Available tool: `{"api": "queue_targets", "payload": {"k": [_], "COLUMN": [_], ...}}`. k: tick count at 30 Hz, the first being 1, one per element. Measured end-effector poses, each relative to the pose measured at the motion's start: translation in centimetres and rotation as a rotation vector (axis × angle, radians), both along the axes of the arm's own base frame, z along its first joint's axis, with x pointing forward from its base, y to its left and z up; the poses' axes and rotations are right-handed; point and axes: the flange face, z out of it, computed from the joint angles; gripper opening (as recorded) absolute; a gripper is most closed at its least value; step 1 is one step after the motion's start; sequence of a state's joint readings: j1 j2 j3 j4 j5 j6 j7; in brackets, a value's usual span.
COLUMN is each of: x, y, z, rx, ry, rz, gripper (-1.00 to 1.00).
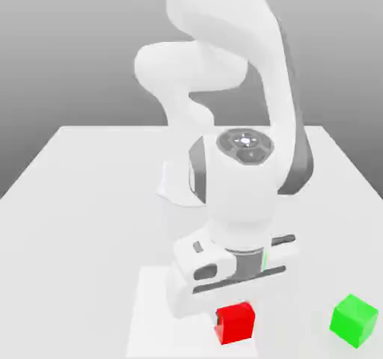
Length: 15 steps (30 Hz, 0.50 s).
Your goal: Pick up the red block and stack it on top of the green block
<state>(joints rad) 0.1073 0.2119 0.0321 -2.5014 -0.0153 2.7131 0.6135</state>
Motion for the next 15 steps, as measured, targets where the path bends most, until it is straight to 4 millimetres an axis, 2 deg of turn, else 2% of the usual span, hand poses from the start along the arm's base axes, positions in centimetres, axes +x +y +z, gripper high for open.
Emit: {"api": "queue_targets", "payload": {"k": [4, 7, 8, 9, 11, 12, 15], "x": [-0.1, -1.3, -1.7, -2.0, -2.3, -2.4, -2.4], "y": [8.5, 15.2, 17.5, 18.7, 19.7, 19.8, 19.8], "z": [2.1, 3.3, 3.0, 2.1, -0.5, -1.5, -1.5], "rx": [0.002, 0.002, 0.001, 0.0, 0.0, 0.0, 0.0], "ry": [0.003, 0.003, 0.002, 0.001, 0.001, 0.001, 0.001], "rz": [0.332, 0.592, 0.679, 0.727, 0.764, 0.77, 0.77], "gripper": [-1.0, -1.0, -1.0, -1.0, -1.0, 1.0, 1.0]}}
